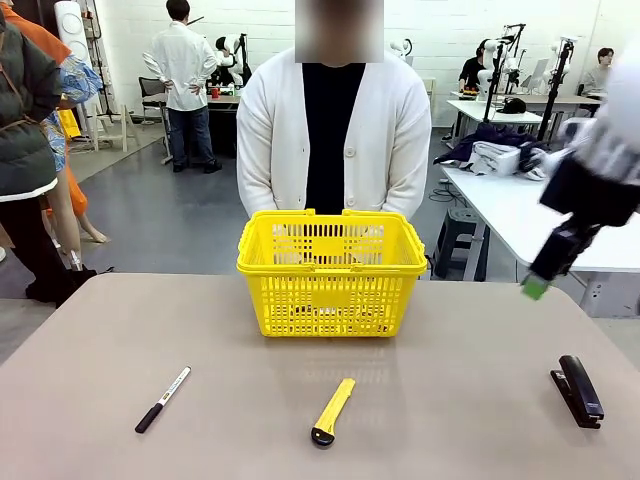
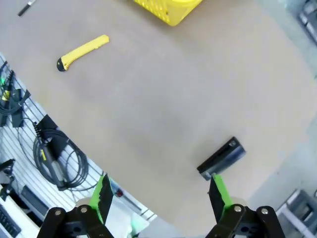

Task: Place the items the person wants into the basket.
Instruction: Pick up the item the person points to and place it in the Market Basket.

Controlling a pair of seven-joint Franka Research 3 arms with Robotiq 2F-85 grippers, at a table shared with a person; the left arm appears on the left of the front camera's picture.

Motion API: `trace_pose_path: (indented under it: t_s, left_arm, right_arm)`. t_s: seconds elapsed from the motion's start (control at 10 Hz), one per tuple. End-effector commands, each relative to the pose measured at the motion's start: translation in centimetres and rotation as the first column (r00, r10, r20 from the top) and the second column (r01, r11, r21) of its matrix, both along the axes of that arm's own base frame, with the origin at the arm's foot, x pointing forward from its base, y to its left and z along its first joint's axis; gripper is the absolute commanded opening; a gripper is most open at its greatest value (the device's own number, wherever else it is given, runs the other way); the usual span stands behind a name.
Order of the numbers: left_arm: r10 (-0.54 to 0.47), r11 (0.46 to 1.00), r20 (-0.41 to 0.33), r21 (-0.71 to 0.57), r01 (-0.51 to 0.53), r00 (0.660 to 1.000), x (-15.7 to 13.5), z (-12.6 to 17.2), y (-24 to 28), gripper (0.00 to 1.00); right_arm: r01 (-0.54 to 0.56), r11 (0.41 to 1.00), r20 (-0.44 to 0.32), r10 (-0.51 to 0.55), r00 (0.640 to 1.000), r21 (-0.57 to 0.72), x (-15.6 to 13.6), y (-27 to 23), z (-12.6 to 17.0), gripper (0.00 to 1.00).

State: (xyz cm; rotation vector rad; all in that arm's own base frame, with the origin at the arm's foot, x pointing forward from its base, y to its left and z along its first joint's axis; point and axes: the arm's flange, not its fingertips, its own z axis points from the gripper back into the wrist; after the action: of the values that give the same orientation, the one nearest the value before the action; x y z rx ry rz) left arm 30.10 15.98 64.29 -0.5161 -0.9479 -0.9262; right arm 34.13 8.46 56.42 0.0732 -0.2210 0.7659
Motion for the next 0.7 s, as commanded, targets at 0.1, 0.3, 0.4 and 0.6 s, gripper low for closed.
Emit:
trace_pose_path:
  t_s: [0.1, 0.3, 0.4, 0.6]
  left_arm:
    - [-0.010, 1.000, -0.003, -0.001, 0.010, 1.000, 0.0, 0.2, 0.0, 1.00]
    - [-0.010, 1.000, -0.003, -0.001, 0.010, 1.000, 0.0, 0.2, 0.0, 1.00]
    - [-0.010, 1.000, -0.003, -0.001, 0.010, 1.000, 0.0, 0.2, 0.0, 1.00]
    - [-0.010, 1.000, -0.003, -0.001, 0.010, 1.000, 0.0, 0.2, 0.0, 1.00]
  right_arm:
    - [-0.021, 0.961, 0.256, -0.052, 0.965, 0.275, -9.4, -12.8, 4.4, 1.00]
    - [0.002, 0.902, 0.279, -0.136, 0.951, 0.432, -12.2, -19.2, 4.5, 1.00]
    - [0.028, 0.867, 0.246, -0.172, 0.954, 0.497, -12.8, -22.1, 4.2, 1.00]
    - [0.026, 0.839, 0.206, -0.164, 0.965, 0.544, -13.7, -26.2, 4.6, 1.00]
